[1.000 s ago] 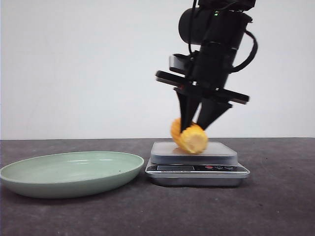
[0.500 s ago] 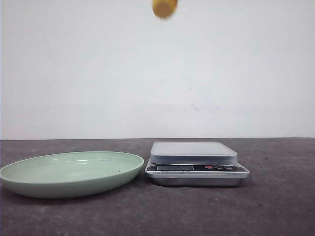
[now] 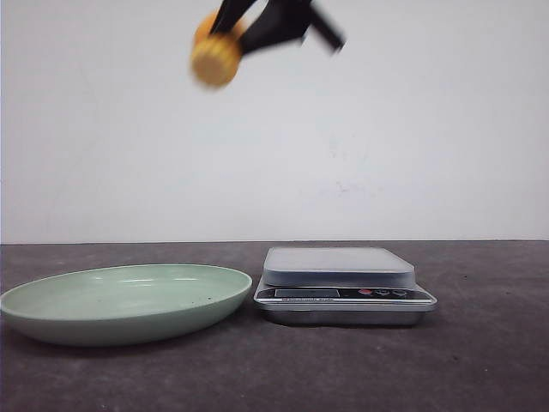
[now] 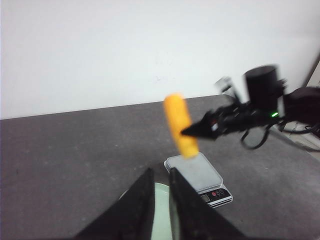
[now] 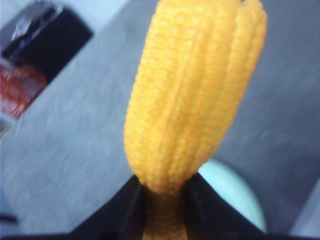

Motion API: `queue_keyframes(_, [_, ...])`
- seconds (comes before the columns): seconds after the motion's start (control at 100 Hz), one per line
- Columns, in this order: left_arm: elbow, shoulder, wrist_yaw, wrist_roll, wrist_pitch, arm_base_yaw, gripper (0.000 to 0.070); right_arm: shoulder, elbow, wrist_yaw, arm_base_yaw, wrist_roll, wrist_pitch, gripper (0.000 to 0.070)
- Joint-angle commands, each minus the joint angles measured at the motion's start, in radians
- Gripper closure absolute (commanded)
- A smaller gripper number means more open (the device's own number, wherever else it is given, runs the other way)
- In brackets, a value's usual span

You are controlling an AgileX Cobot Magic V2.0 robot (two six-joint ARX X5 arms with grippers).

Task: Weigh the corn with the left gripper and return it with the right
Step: 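Lift the corn with the right gripper and carry it toward the plate, then lower the corn onto the plate and open the right gripper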

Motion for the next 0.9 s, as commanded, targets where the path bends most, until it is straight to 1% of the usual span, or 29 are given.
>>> queue_keyframes(0.0, [0.018, 0.005, -0.004, 0.008, -0.045, -0.006, 0.0685, 0.059, 0.013, -0.033, 0.023, 0.071, 0.005, 0.0700])
queue_keyframes(0.15, [0.018, 0.005, -0.003, 0.005, -0.045, -0.006, 0.0685, 0.179, 0.013, -0.098, 0.060, 0.123, 0.000, 0.0700])
queue_keyframes(0.35, [0.018, 0.005, 0.000, 0.005, -0.045, -0.006, 0.0685, 0.294, 0.013, -0.094, 0.101, 0.159, -0.037, 0.0700])
queue_keyframes(0.53, [0.018, 0.005, 0.000, 0.004, -0.045, -0.006, 0.0685, 0.327, 0.013, -0.086, 0.110, 0.167, -0.075, 0.0693])
queue_keyframes(0.56, [0.018, 0.005, 0.001, 0.003, -0.045, -0.006, 0.0685, 0.327, 0.013, -0.080, 0.110, 0.167, -0.083, 0.0659])
queue_keyframes(0.58, [0.018, 0.005, 0.001, 0.003, -0.045, -0.006, 0.0685, 0.327, 0.013, -0.072, 0.110, 0.168, -0.087, 0.0619])
queue_keyframes(0.62, [0.018, 0.005, 0.001, 0.000, -0.045, -0.006, 0.0685, 0.327, 0.013, -0.061, 0.110, 0.169, -0.093, 0.0511])
queue_keyframes(0.69, [0.018, 0.005, 0.005, 0.000, -0.045, -0.006, 0.0685, 0.327, 0.013, -0.064, 0.110, 0.170, -0.093, 0.0313])
queue_keyframes(0.73, [0.018, 0.005, 0.005, -0.001, -0.045, -0.006, 0.0685, 0.327, 0.013, -0.067, 0.110, 0.170, -0.092, 0.0238])
queue_keyframes(0.77, [0.018, 0.005, 0.005, -0.001, -0.045, -0.006, 0.0685, 0.327, 0.013, -0.066, 0.108, 0.170, -0.087, 0.0205])
queue_keyframes(0.89, [0.018, 0.005, 0.005, 0.000, -0.045, -0.006, 0.0685, 0.304, 0.013, -0.068, 0.093, 0.169, -0.050, 0.0204])
